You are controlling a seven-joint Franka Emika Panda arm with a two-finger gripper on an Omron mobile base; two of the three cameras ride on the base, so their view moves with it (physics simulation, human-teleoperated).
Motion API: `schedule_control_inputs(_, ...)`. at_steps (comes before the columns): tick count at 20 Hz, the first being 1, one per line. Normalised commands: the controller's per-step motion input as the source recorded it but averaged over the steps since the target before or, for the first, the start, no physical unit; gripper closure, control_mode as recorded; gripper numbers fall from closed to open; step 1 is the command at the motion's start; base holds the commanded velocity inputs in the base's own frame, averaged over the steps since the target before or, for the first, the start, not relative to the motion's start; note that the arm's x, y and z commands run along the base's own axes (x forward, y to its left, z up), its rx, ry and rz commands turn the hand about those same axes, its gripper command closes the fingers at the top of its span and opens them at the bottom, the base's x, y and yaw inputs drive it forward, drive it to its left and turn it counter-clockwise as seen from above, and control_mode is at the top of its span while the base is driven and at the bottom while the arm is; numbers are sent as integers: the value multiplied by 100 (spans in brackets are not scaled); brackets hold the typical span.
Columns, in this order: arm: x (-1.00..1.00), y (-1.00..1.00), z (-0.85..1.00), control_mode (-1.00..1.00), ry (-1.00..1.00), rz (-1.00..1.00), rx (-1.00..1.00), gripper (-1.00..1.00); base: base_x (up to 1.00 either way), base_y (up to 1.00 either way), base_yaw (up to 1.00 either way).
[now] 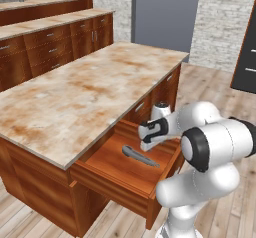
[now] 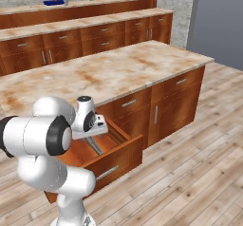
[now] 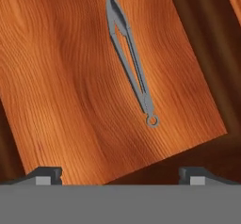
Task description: Take the tongs from the drawer on the right and place them on the dining counter next to the tray containing the kebab skewer.
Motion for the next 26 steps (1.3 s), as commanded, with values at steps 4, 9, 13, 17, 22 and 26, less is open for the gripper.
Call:
schedule_control_inputs(4, 10, 13, -32, -100, -4, 0, 0, -100, 0, 0, 0)
schedule_control_inputs(9, 15, 14, -25, -100, -6, 0, 0, -100, 0, 0, 0)
schedule_control_inputs(13, 20, 1, -11, -100, -2, 0, 0, -100, 0, 0, 0)
schedule_control_inputs(17, 21, 0, -18, -100, 0, 0, 0, -100, 0, 0, 0)
schedule_control_inputs(22, 25, 0, -14, -100, 0, 0, 0, -100, 0, 0, 0)
schedule_control_inputs(26, 21, 0, -6, -100, 2, 0, 0, -100, 0, 0, 0)
